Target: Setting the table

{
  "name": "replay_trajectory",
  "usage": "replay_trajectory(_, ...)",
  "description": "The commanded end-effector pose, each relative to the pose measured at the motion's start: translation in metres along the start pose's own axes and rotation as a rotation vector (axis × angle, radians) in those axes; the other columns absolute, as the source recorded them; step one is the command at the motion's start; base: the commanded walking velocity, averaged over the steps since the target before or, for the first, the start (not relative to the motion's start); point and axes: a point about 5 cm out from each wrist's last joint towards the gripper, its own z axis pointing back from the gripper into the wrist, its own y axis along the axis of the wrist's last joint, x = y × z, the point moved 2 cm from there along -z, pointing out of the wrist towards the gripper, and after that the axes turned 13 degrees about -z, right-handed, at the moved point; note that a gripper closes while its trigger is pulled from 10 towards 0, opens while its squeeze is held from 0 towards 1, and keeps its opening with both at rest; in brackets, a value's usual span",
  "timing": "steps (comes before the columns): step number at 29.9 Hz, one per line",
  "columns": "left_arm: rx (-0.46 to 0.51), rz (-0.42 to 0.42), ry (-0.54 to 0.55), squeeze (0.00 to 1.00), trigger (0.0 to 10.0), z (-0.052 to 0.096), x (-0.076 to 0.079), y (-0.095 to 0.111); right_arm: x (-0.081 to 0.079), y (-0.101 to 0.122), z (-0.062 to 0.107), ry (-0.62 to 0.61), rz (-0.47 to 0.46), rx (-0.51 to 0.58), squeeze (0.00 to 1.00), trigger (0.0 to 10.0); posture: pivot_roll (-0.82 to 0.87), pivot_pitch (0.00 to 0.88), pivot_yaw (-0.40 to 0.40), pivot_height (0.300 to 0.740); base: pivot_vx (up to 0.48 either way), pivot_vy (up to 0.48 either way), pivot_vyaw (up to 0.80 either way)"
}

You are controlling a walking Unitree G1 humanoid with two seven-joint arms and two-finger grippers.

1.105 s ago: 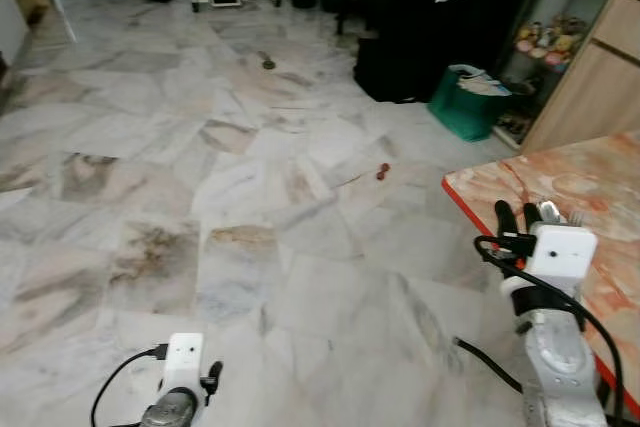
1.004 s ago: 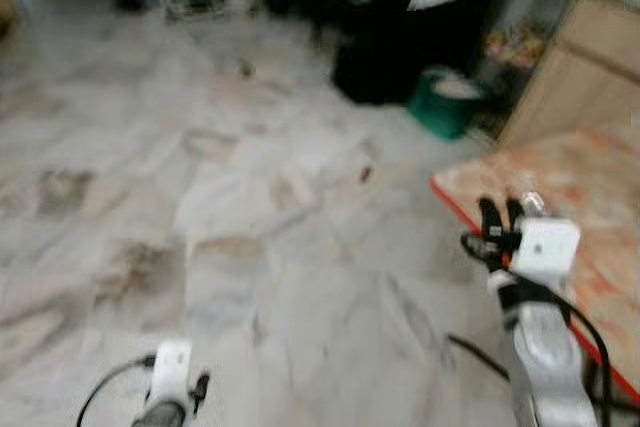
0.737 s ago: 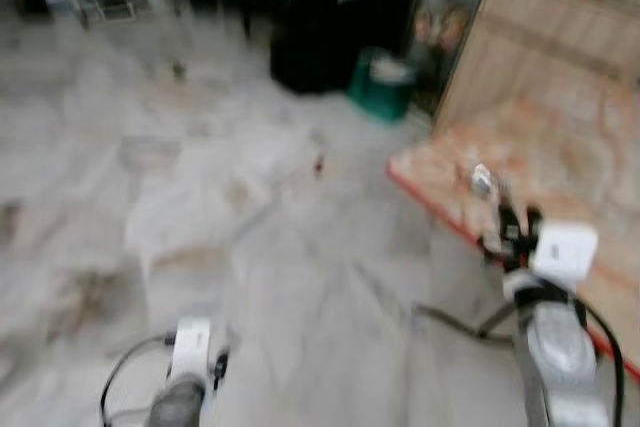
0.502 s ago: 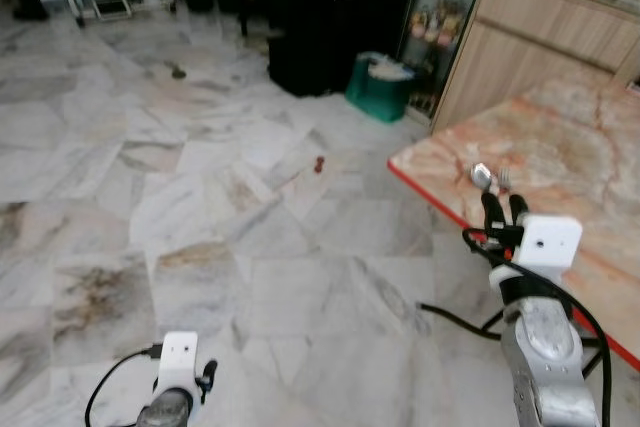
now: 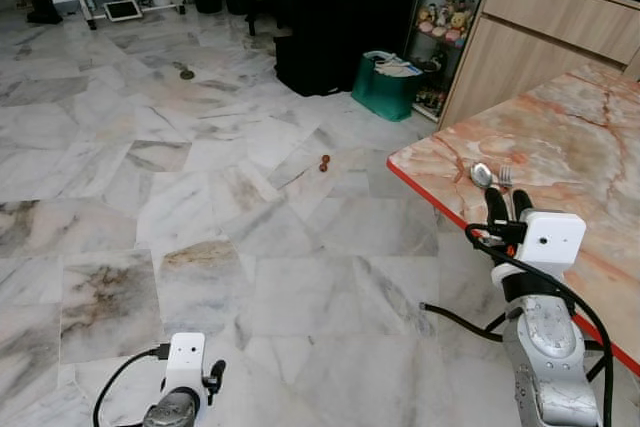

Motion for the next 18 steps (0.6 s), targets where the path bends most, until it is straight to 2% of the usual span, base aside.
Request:
replay_trajectory(1, -0.013, 0.004, -0.005, 0.00, 10.0, 0.0002, 0.0004, -0.0021, 0.0011, 0.0026, -0.0030, -0.007, -0.002, 0.014, 0.00, 10.0, 0.07, 0.000, -0.039, 0.740, 0.356, 0.000, 0.00)
replay_trajectory(18, -0.019, 0.007, -0.002, 0.00, 10.0, 0.0000, 0.0003, -0.0022, 0.0002, 0.0019, -0.0034, -0.006, -0.004, 0.009, 0.00, 10.0, 0.07, 0.000, -0.041, 0.740, 0.364, 0.000, 0.00)
